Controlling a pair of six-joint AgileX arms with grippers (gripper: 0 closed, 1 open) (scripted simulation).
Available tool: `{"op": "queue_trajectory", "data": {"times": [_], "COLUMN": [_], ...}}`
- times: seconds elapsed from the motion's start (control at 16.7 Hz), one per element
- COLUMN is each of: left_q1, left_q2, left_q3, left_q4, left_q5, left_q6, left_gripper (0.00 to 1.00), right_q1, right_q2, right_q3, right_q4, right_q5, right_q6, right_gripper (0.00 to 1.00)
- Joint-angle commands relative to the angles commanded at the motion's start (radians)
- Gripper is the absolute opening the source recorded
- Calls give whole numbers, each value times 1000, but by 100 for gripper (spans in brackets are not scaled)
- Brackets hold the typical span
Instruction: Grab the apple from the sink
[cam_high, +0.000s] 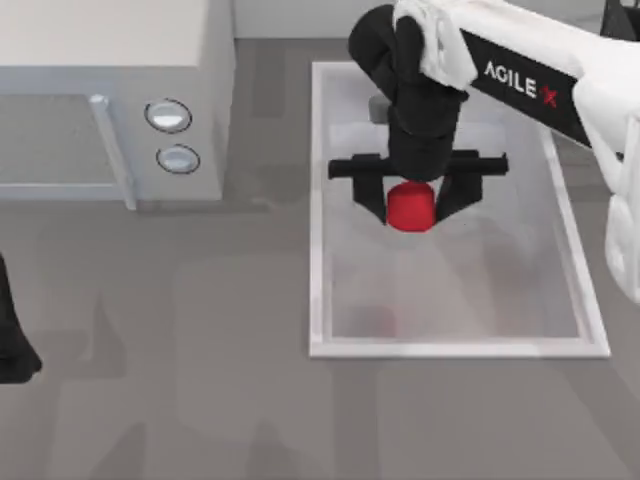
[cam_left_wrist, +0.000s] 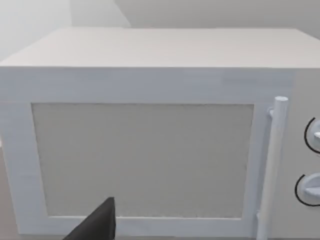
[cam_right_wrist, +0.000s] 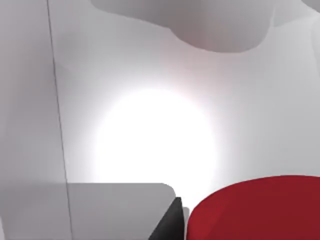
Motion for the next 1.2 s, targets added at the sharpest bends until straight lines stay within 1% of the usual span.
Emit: {"op": "queue_trajectory", "data": {"times": [0.3, 0.42, 0.54, 0.84, 0.9, 1.08, 1.2], "left_q1": [0, 0, 0, 0, 0, 0, 0], "left_q2": [0, 0, 0, 0, 0, 0, 0], "left_q3": [0, 0, 0, 0, 0, 0, 0], "left_q4": [0, 0, 0, 0, 0, 0, 0], "left_q5": [0, 0, 0, 0, 0, 0, 0], "left_q6": [0, 0, 0, 0, 0, 0, 0], "left_gripper": [100, 100, 100, 100, 100, 100, 100], "right_q1": [-3, -6, -8, -9, 0, -14, -44], "right_q2": [9, 5, 0, -4, 82, 59, 10], "right_q3": [426, 539, 611, 640, 828, 794, 719], "right_q4": [-399, -512, -583, -613, -577, -565, -539], "right_q5": [0, 0, 0, 0, -6, -7, -8], "right_q6": [-3, -6, -8, -9, -7, -21, -51], "right_gripper": [0, 0, 0, 0, 0, 0, 0]}}
